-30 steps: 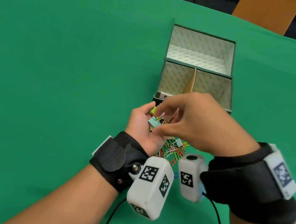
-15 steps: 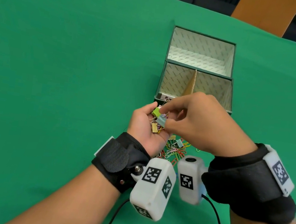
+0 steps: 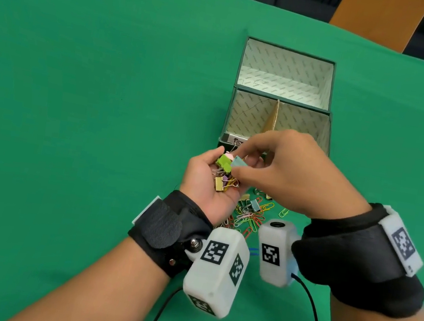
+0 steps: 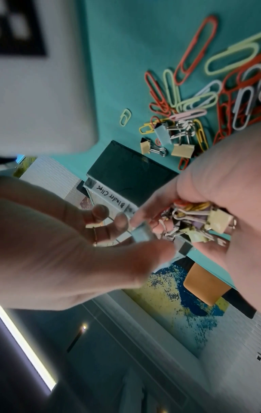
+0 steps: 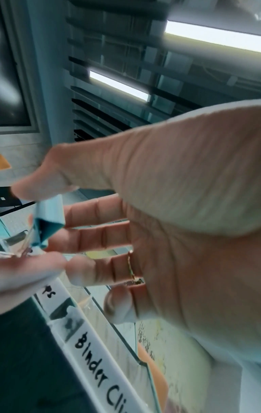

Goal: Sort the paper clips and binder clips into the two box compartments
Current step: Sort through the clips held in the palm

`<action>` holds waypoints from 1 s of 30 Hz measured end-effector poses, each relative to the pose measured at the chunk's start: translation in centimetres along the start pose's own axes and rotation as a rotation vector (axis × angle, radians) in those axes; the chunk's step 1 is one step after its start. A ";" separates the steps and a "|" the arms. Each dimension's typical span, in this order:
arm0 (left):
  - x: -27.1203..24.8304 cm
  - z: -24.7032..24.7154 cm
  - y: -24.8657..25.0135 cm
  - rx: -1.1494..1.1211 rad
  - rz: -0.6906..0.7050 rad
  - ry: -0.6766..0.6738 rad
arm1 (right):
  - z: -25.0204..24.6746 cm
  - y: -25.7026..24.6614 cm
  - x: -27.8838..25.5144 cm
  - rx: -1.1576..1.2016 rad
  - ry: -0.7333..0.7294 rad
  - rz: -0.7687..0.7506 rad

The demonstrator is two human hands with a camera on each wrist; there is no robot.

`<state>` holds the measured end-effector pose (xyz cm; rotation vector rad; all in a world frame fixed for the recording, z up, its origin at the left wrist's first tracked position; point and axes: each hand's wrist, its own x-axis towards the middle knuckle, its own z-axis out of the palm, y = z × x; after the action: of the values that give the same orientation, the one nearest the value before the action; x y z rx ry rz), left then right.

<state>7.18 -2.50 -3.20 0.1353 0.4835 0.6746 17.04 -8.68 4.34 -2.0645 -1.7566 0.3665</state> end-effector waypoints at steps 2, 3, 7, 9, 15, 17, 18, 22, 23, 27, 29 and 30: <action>0.0 0.1 0.0 -0.026 0.011 -0.011 | -0.6 0.3 0.0 0.057 0.030 0.001; -0.1 0.1 0.1 -0.044 0.012 -0.019 | -0.9 0.7 0.1 0.073 0.051 0.003; -0.1 -0.1 0.0 -0.060 -0.024 -0.019 | -2.1 2.6 0.2 0.186 0.207 0.016; -0.2 -0.1 -0.1 -0.054 -0.036 -0.017 | -2.4 3.9 0.5 0.259 0.377 0.038; -0.3 0.0 -0.2 -0.022 -0.023 -0.012 | -1.9 6.8 1.3 0.039 0.476 0.222; -0.3 0.1 -0.2 -0.005 -0.020 -0.011 | -1.9 6.3 1.1 0.002 0.423 0.217; -0.3 0.1 -0.3 0.003 -0.021 -0.011 | -2.0 5.6 1.0 0.021 0.441 0.179; -0.2 0.2 -0.5 0.043 -0.035 -0.015 | -1.6 2.5 0.7 0.100 0.284 0.000; -0.3 0.3 -0.7 0.055 -0.041 -0.026 | -1.1 1.9 0.8 0.110 0.189 -0.021; -0.4 0.3 -0.9 0.123 -0.034 -0.057 | 0.2 1.6 0.9 -0.012 -0.016 -0.052; -0.3 0.3 -0.9 0.146 -0.034 -0.062 | 0.1 1.7 0.9 -0.037 -0.016 -0.014; -0.4 0.3 -0.9 0.151 -0.032 -0.063 | 0.0 1.7 0.8 -0.033 0.001 0.008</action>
<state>7.56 -3.41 -3.05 0.2893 0.4744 0.6004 18.71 -8.09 3.62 -2.0947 -1.7664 0.3408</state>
